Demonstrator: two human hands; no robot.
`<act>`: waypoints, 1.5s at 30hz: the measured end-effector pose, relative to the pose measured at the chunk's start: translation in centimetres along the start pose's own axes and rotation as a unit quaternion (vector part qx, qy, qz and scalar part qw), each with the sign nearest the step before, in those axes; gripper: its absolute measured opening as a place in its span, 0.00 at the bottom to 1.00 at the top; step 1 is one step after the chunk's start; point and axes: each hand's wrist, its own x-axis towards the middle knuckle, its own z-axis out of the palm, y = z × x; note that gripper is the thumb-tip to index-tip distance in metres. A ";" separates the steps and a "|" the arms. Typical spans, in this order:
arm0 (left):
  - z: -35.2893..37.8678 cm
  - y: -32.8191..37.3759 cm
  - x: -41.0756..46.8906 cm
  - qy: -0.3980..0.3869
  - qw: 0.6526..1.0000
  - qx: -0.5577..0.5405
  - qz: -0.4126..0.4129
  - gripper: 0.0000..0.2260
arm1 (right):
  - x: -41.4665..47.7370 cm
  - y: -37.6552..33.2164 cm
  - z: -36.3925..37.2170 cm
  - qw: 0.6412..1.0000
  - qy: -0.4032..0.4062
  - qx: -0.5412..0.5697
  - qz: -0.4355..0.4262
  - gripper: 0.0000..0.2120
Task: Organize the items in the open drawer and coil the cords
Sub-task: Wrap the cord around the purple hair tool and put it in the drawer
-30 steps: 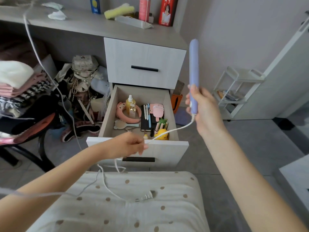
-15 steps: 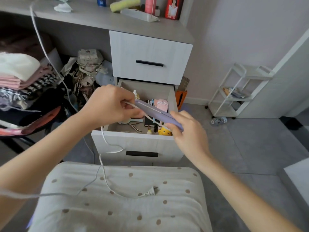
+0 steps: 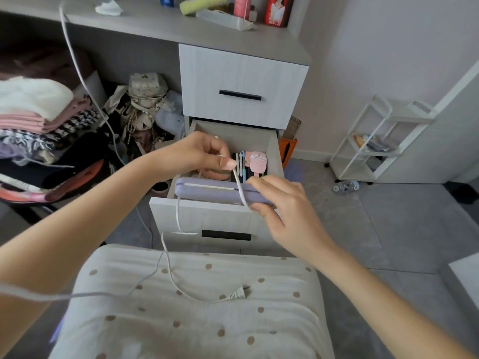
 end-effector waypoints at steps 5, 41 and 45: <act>1.7 -2.8 1.5 0.031 0.993 -0.105 -0.051 0.09 | 0.6 -1.2 -0.9 0.995 0.072 0.075 -0.002 0.17; 11.0 1.1 -4.1 0.142 0.894 0.418 0.074 0.06 | 0.4 6.3 -1.2 0.922 0.157 0.127 0.331 0.06; 10.2 2.1 -3.8 0.171 0.865 0.432 0.192 0.06 | -0.7 6.2 -1.0 0.949 0.095 0.085 0.289 0.13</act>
